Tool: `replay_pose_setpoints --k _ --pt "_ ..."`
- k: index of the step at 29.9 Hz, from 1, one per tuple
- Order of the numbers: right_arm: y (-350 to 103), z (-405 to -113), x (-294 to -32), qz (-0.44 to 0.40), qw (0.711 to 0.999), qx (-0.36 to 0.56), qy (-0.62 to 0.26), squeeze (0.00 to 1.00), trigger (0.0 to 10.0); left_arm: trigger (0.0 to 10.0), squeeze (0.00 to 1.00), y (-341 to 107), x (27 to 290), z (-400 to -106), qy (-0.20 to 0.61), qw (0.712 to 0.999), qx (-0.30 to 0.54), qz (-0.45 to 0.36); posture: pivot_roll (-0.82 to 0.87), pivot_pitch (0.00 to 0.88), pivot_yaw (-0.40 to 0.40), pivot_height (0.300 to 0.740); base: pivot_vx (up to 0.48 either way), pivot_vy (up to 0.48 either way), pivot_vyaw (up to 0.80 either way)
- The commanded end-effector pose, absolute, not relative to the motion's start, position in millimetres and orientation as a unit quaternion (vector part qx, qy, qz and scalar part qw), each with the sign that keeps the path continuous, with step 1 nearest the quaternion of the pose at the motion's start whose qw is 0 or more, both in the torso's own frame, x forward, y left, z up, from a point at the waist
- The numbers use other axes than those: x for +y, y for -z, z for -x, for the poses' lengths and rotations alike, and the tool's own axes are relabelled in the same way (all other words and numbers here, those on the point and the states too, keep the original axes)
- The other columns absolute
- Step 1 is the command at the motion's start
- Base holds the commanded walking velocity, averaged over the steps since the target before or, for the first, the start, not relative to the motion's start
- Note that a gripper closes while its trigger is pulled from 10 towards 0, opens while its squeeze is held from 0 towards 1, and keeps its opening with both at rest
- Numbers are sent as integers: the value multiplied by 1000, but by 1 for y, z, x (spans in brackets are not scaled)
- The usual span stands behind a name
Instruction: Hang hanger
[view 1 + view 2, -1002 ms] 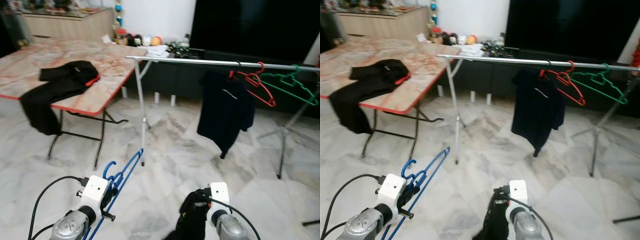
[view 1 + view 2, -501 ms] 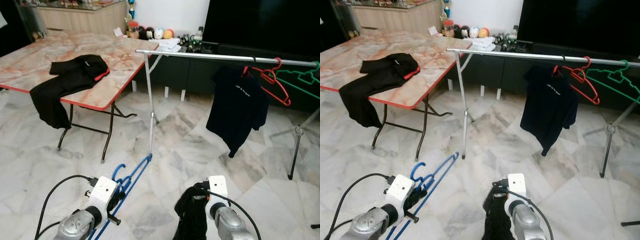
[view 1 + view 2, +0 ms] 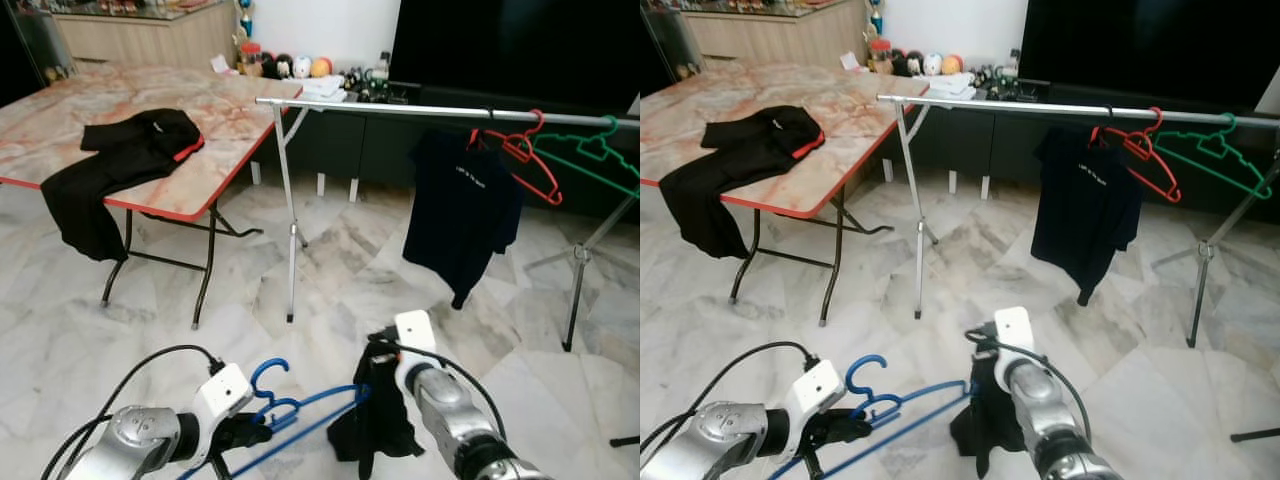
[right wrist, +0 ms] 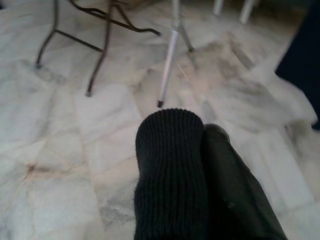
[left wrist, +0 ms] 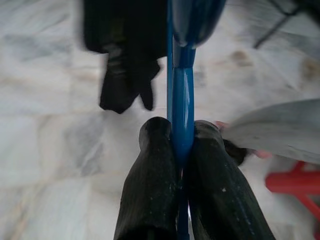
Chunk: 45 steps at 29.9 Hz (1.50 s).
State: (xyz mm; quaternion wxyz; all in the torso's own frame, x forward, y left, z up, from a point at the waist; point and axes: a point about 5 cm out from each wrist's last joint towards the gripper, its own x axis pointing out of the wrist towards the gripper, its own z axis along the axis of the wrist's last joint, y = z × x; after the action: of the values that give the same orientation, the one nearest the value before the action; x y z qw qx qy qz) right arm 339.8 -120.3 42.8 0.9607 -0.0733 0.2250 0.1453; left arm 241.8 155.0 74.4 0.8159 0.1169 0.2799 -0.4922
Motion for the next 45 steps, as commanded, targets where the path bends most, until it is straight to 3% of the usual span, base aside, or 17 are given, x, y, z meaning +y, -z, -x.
replay_pose_setpoints --k 1,11,22,30,45 --pt "-48 -344 -117 79 960 221 -152 0 10000 10000 0 -83 147 -244 521 802 269 -116 149 0 -14 740 0 0 0" --pt "-46 -344 -125 70 962 229 -134 0 10000 10000 0 -91 143 -265 476 838 234 -126 144 22 -15 740 0 0 0" --pt "-42 -341 -132 57 963 236 -113 0 10000 10000 0 -81 158 -256 479 814 278 -176 144 35 -9 740 0 0 0" --pt "-43 -341 -129 35 965 233 -113 0 10000 10000 0 -77 159 -266 437 842 262 -177 138 41 -7 740 0 0 0" --pt "-43 -341 -129 35 965 233 -113 0 10000 10000 0 -77 159 -266 437 842 262 -177 138 41 -7 740 0 0 0"
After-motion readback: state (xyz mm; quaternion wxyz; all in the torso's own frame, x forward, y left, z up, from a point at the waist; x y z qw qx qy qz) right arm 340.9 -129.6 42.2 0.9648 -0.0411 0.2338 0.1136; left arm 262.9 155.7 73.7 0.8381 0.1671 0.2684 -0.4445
